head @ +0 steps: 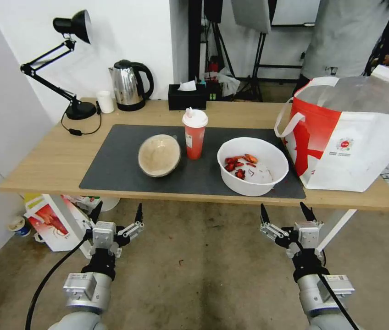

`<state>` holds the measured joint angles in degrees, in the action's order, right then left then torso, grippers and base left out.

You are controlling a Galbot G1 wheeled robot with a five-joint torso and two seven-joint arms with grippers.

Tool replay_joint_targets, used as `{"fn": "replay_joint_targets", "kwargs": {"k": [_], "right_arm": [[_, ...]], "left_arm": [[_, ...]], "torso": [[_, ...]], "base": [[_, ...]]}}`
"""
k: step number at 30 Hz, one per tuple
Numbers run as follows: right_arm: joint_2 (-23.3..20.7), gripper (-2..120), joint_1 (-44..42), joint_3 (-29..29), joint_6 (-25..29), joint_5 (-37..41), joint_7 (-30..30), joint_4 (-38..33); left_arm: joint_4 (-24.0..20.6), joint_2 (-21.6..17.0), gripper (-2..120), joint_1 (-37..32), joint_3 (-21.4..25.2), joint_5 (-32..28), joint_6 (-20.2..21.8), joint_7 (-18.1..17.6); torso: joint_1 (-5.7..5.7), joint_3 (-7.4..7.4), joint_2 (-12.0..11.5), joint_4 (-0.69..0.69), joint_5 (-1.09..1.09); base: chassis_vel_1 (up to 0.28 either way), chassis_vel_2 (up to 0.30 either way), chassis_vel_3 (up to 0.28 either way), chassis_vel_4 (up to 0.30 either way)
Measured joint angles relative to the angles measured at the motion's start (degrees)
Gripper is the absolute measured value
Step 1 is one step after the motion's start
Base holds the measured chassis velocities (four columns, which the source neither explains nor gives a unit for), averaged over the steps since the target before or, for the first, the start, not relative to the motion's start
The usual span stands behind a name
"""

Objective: Pick up the trash from the table and place it into the takeout bag.

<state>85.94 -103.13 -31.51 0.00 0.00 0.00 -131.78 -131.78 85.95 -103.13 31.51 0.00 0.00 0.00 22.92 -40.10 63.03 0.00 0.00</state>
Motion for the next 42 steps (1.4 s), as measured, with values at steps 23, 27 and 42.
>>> {"fn": "replay_joint_targets", "kwargs": {"k": [23, 27, 42], "right_arm": [[0.0, 100, 0.0, 0.0, 0.0, 0.0, 0.0, 0.0], [0.0, 100, 0.0, 0.0, 0.0, 0.0, 0.0, 0.0], [-0.6, 100, 0.6, 0.4, 0.2, -0.1, 0.9, 0.0]], "left_arm": [[0.0, 0.0, 100, 0.0, 0.0, 0.0, 0.0, 0.0], [0.0, 0.0, 100, 0.0, 0.0, 0.0, 0.0, 0.0], [0.2, -0.2, 100, 1.0, 0.5, -0.2, -0.6, 0.0]], "torso": [[0.0, 0.0, 0.0, 0.0, 0.0], [0.0, 0.0, 0.0, 0.0, 0.0], [0.0, 0.0, 0.0, 0.0, 0.0]], "base": [[0.0, 0.0, 0.0, 0.0], [0.0, 0.0, 0.0, 0.0], [0.0, 0.0, 0.0, 0.0]]}}
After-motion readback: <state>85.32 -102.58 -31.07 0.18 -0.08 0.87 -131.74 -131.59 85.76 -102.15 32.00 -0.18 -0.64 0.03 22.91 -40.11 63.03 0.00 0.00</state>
